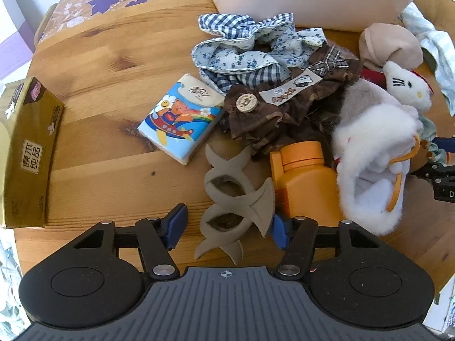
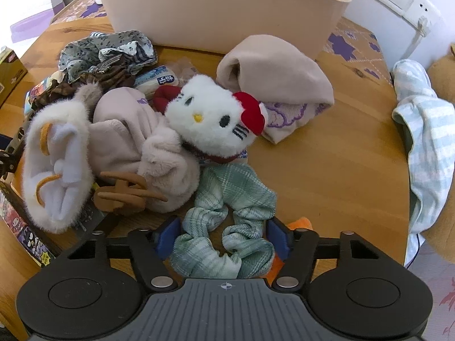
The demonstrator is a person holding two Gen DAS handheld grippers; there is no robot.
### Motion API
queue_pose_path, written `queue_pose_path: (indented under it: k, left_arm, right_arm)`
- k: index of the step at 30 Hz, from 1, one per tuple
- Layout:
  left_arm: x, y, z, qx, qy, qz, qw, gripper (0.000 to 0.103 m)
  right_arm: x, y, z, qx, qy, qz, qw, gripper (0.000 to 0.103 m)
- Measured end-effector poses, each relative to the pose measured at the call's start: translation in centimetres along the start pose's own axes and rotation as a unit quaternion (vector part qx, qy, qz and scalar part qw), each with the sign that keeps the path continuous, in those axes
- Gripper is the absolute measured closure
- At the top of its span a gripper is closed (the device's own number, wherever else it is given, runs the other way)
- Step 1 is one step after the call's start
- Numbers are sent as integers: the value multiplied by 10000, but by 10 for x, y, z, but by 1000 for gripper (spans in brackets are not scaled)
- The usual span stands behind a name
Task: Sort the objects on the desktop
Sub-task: 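Grasp the grey twisted toy with the left tool while the right tool grasps the green scrunchie, then carry both items into the beige basket and open both tools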
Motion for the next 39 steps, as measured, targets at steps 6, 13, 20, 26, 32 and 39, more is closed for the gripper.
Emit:
queue_pose_path:
  k: [6,13,20,26,32,39]
  left_arm:
    - [0,-5,2,-167,-71,-108,9998,53]
    - [-10,-3,8,-124,-193,-22,9997,54]
    - [-14,2,29,149,-458,67,9988,54]
    - [-6,3,57,211,-857,182,9959,54]
    - [13,3,83,370,-1282,115,9910,54]
    - [51,5,118,487,-1782,60,9828,54]
  right_arm:
    - [1,-7,2,34,-5,-91,10000,49]
    - [-2,-9,9,101,-48,-251,9996,62]
    - [-3,-11,22,164,-196,-331,9991,66]
    - [1,-15,44,221,-399,-396,9982,66]
    - [15,-24,66,243,-655,-382,9968,66]
    - [49,-40,104,257,-1176,-361,9921,66]
Point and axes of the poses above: each gripper's, at about its wrist camera, not at the fingertips, and z roughly against the way its jaws point, y to its left, x to its top, the point moved 2 cm from there along -z, roughly the way its jaws point, and after that the axes turned 11 degrees about -z, right-handed, at the moved point
